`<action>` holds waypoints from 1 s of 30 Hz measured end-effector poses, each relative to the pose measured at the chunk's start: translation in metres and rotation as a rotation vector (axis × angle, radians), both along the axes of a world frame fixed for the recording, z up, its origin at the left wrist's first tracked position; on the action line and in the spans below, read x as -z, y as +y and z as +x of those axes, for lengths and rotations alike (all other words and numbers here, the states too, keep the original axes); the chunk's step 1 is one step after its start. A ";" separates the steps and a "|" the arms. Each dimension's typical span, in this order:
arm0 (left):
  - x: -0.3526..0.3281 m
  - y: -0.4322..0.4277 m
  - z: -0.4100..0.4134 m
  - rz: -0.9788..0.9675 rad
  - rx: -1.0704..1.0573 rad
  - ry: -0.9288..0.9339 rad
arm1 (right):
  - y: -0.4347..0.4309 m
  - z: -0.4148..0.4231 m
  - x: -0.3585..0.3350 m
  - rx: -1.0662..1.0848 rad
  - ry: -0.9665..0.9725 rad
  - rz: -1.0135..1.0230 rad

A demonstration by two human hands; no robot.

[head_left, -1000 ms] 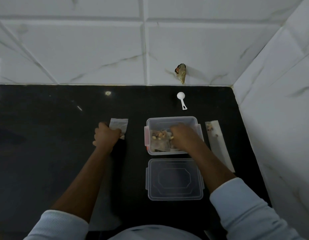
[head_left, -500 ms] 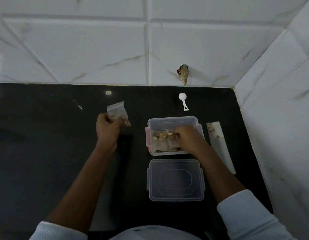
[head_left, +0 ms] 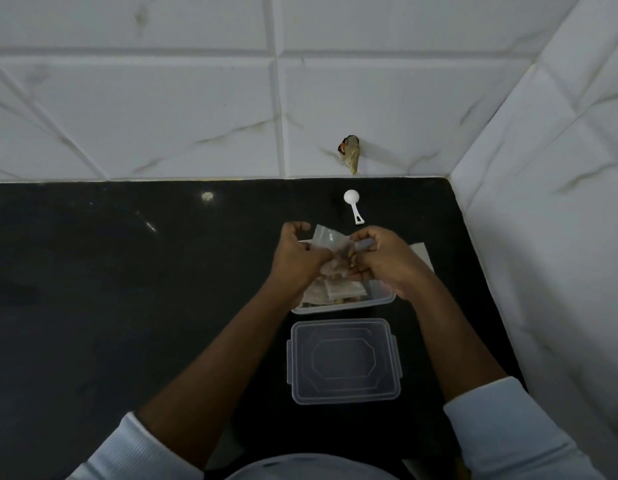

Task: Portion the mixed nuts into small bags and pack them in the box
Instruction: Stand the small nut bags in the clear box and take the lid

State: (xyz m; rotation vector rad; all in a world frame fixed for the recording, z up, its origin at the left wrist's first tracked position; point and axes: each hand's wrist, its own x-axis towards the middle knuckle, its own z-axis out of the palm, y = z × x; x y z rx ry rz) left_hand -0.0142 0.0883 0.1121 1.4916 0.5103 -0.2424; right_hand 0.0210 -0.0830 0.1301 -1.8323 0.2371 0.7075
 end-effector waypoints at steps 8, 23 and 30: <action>0.027 -0.038 0.014 -0.128 0.256 0.281 | -0.016 0.000 0.004 0.100 -0.209 -0.223; 0.063 -0.036 0.027 1.076 0.666 0.017 | 0.027 -0.003 0.007 -0.505 0.036 -0.750; 0.027 -0.001 0.003 0.743 0.475 0.000 | 0.026 -0.008 0.018 -0.473 -0.068 -0.734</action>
